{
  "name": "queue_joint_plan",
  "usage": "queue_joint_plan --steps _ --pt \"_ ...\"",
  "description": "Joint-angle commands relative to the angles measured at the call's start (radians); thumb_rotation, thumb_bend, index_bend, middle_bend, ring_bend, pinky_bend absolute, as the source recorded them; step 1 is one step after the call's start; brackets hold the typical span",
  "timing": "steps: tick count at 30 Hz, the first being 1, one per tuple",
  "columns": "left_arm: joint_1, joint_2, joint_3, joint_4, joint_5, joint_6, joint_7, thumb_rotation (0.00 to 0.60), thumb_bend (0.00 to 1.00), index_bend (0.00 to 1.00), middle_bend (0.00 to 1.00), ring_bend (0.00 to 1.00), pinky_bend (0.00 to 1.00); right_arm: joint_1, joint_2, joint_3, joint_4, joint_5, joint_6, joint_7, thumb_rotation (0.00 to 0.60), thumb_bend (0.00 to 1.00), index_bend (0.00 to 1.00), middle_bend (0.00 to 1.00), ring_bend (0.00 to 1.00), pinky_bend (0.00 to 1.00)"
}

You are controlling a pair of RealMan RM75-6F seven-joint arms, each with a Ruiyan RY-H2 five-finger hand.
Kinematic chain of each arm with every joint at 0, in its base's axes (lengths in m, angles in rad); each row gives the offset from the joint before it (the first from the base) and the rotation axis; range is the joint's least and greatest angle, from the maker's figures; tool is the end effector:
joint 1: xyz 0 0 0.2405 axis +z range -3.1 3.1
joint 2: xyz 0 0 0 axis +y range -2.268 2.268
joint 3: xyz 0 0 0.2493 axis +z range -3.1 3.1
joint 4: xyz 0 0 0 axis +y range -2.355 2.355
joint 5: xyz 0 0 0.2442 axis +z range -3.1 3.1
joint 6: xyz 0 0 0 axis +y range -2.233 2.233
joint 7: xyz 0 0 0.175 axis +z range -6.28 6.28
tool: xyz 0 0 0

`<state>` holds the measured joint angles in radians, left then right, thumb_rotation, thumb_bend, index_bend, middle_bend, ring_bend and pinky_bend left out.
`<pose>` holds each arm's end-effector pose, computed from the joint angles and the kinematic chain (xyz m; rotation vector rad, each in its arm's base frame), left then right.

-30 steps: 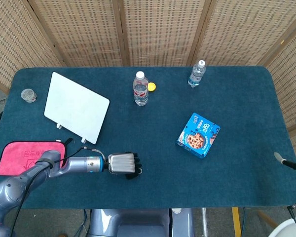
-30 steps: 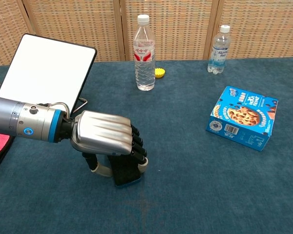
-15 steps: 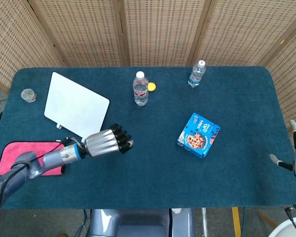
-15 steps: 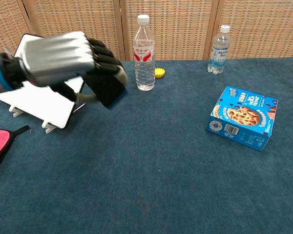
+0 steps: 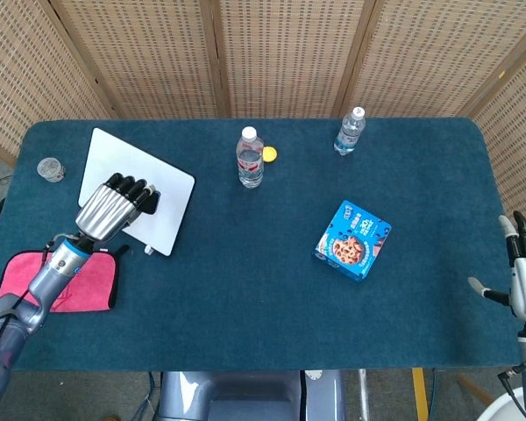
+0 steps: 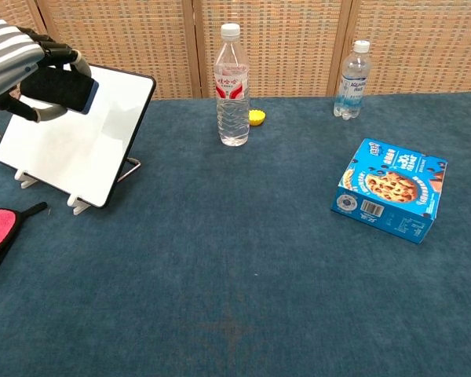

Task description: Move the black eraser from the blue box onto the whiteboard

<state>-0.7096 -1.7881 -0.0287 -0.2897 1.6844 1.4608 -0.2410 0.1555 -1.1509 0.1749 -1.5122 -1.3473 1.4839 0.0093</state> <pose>-0.2386 0.4362 0.0465 -1.8071 -0.0705 -1.0295 -0.3304 -0.2665 0.1603 1.2170 -0.7986 0.9365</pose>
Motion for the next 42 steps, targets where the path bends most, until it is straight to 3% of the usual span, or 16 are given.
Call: queue_joint_plan --steps 1,10,12,14,15,17,18,20,26,30,33,37,40,42 --pt "-0.005 -0.071 -0.027 0.074 -0.047 -0.068 -0.045 0.6 0.32 0.7 0.47 0.49 0.44 0.0 0.002 -0.002 -0.006 -0.004 -0.004 -0.001 0.6 0.0 0.0 0.0 0.0 0.06" --pt "-0.045 -0.147 -0.042 0.168 -0.09 -0.178 -0.101 0.6 0.3 0.7 0.46 0.48 0.44 0.0 0.003 -0.002 -0.006 0.002 -0.019 -0.003 0.6 0.0 0.0 0.0 0.0 0.06" --pt "-0.055 -0.154 -0.036 0.181 -0.09 -0.203 -0.099 0.6 0.28 0.65 0.41 0.44 0.44 0.002 0.001 0.0 -0.003 0.005 -0.021 -0.011 0.6 0.0 0.0 0.0 0.0 0.06" --pt "-0.059 -0.158 -0.031 0.187 -0.091 -0.222 -0.099 0.6 0.23 0.49 0.24 0.29 0.38 0.002 -0.001 0.002 -0.003 0.006 -0.019 -0.02 0.6 0.0 0.0 0.0 0.0 0.06" --pt "-0.061 -0.158 -0.028 0.188 -0.092 -0.238 -0.103 0.6 0.17 0.32 0.12 0.17 0.29 0.002 -0.001 0.003 -0.004 0.006 -0.018 -0.022 0.6 0.0 0.0 0.0 0.0 0.06" --pt "-0.062 -0.159 -0.033 0.182 -0.102 -0.236 -0.134 0.6 0.05 0.08 0.01 0.02 0.11 0.0 0.0 0.003 -0.006 0.005 -0.017 -0.021 0.6 0.0 0.0 0.0 0.0 0.06" --pt "-0.061 -0.158 -0.032 0.18 -0.102 -0.227 -0.151 0.6 0.01 0.01 0.0 0.0 0.04 -0.001 0.0 0.003 -0.005 0.005 -0.016 -0.022 0.6 0.0 0.0 0.0 0.0 0.06" --pt "-0.055 -0.155 -0.026 0.182 -0.099 -0.203 -0.179 0.6 0.0 0.0 0.0 0.0 0.0 -0.001 0.0 0.003 -0.006 0.003 -0.015 -0.023 0.6 0.0 0.0 0.0 0.0 0.06" --pt "-0.013 -0.125 -0.008 0.183 -0.092 -0.079 -0.252 0.6 0.0 0.0 0.0 0.0 0.0 -0.004 0.002 0.0 -0.013 -0.006 -0.014 -0.024 0.6 0.0 0.0 0.0 0.0 0.06" --pt "0.033 -0.093 -0.016 0.166 -0.105 0.036 -0.311 0.6 0.0 0.0 0.0 0.0 0.0 -0.004 0.006 -0.003 -0.019 -0.015 -0.015 -0.017 0.6 0.0 0.0 0.0 0.0 0.06" --pt "0.076 -0.063 -0.031 0.14 -0.128 0.065 -0.335 0.6 0.0 0.0 0.0 0.0 0.0 -0.006 0.012 -0.007 -0.027 -0.024 -0.016 -0.014 0.6 0.0 0.0 0.0 0.0 0.06" --pt "0.155 0.017 -0.043 0.01 -0.163 0.015 -0.347 0.6 0.0 0.0 0.0 0.0 0.0 -0.008 0.016 -0.013 -0.037 -0.038 -0.011 -0.019 0.6 0.0 0.0 0.0 0.0 0.06" --pt "0.226 0.12 -0.045 -0.199 -0.185 0.032 -0.274 0.6 0.0 0.0 0.0 0.0 0.0 -0.011 0.017 -0.019 -0.046 -0.053 -0.003 -0.028 0.6 0.0 0.0 0.0 0.0 0.06" --pt "0.283 0.223 -0.04 -0.431 -0.209 0.025 -0.173 0.6 0.0 0.0 0.0 0.0 0.0 -0.013 0.016 -0.023 -0.051 -0.064 0.005 -0.038 0.6 0.0 0.0 0.0 0.0 0.06"
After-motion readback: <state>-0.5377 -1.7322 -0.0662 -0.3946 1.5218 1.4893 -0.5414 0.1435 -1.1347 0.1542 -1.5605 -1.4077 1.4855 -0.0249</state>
